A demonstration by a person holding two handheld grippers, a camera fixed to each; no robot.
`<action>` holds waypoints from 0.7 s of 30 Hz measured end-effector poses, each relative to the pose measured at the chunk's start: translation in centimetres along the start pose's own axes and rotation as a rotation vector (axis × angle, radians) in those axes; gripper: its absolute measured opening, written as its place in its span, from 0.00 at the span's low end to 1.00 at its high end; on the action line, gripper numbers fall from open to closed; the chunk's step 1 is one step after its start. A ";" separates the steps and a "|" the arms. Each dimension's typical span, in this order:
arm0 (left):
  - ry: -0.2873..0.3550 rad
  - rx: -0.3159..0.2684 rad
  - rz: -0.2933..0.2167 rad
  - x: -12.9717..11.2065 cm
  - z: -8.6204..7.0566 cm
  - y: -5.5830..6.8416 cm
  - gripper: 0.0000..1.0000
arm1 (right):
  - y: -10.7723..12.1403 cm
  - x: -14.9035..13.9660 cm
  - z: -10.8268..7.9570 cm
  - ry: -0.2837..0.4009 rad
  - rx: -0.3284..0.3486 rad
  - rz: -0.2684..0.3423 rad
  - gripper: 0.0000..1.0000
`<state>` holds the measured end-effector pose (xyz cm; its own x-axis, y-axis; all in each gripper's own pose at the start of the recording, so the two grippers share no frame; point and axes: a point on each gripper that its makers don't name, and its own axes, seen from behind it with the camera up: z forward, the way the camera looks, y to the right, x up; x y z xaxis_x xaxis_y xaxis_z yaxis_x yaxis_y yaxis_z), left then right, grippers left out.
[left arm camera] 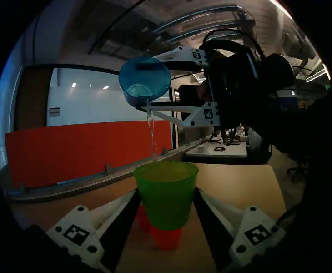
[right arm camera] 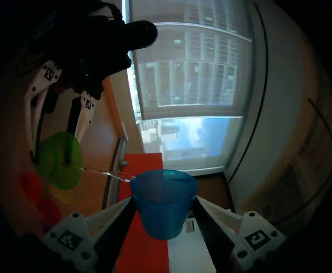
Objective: Pour water
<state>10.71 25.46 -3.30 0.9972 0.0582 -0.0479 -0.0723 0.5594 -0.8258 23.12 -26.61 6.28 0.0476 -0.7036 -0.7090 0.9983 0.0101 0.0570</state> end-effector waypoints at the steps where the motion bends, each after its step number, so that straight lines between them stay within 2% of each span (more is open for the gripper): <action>1: 0.000 0.000 0.000 0.0 0.0 0.0 0.80 | 0.0 0.1 0.0 0.001 0.001 -0.004 0.86; 21: -0.001 0.005 0.002 0.1 0.0 -0.2 0.80 | 0.3 0.8 -0.1 0.002 -0.004 -0.104 0.86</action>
<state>10.82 25.41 -3.14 0.9970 0.0602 -0.0484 -0.0740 0.5630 -0.8231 23.51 -27.10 5.60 -0.0566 -0.6993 -0.7126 0.9980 -0.0600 -0.0204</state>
